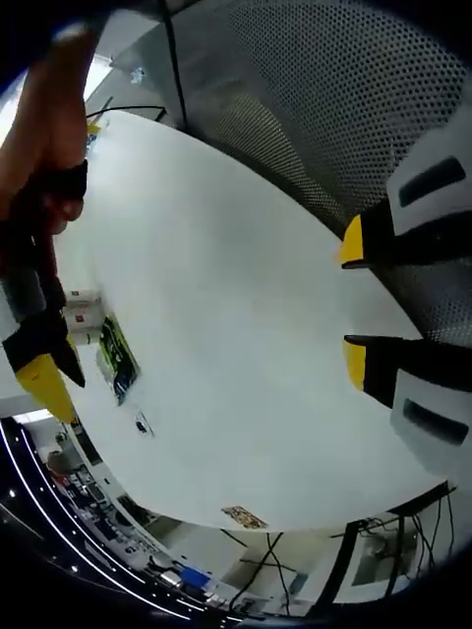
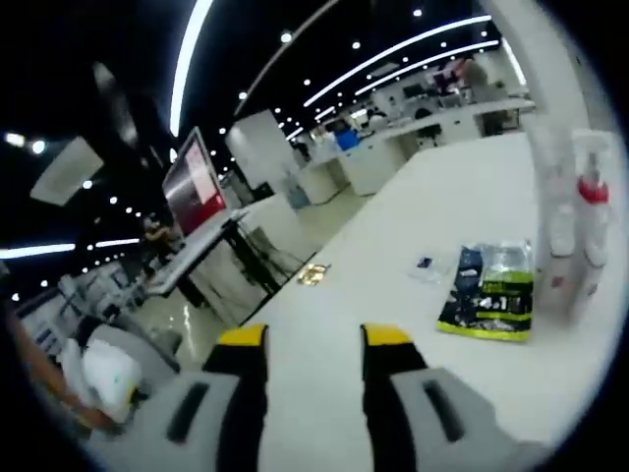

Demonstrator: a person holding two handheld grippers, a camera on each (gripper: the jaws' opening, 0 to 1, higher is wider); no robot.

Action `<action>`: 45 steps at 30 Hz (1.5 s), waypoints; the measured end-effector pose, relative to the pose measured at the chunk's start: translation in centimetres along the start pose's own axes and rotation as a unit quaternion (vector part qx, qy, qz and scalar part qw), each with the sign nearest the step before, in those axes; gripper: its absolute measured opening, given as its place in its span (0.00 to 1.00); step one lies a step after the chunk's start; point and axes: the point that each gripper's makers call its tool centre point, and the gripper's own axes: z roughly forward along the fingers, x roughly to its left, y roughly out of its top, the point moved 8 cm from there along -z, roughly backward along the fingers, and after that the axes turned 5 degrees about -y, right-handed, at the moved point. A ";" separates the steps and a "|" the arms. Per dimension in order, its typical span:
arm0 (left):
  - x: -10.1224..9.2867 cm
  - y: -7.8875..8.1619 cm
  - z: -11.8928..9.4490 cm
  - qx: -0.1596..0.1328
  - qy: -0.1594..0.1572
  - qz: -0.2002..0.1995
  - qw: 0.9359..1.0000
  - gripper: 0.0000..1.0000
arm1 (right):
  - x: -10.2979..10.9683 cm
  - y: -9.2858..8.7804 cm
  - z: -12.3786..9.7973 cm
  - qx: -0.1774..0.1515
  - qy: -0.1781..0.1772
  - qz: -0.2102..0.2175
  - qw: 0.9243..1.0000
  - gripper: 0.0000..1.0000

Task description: Arrange the skincare products in the storage area until every visible bottle or jar stands upright without overlapping.

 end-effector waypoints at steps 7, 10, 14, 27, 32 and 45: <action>-0.1 0.6 -0.5 -0.005 0.002 -0.002 1.000 0.35 | 0.2 -2.8 -5.4 0.006 -0.010 0.001 1.000 0.39; 0.0 0.2 -0.2 0.010 0.001 -0.005 1.000 0.36 | 0.4 -3.8 -7.7 0.009 -0.015 -0.002 1.000 0.40; -0.3 0.2 -0.1 0.014 -0.005 -0.002 1.000 0.37 | 0.5 -4.4 -10.4 0.012 -0.031 -0.036 0.999 0.41; -1.0 0.6 0.0 0.009 -0.039 -0.024 0.999 0.37 | 1.0 -4.9 -14.3 0.037 -0.115 -0.147 0.982 0.47; -0.6 0.6 -0.2 0.006 -0.027 -0.036 0.999 0.37 | 1.1 -5.1 -15.5 0.035 -0.119 -0.148 0.981 0.47; 4.7 1.5 -2.2 -0.072 0.008 -0.197 0.978 0.46 | 0.7 -4.4 -15.9 -0.010 -0.154 -0.181 0.971 0.45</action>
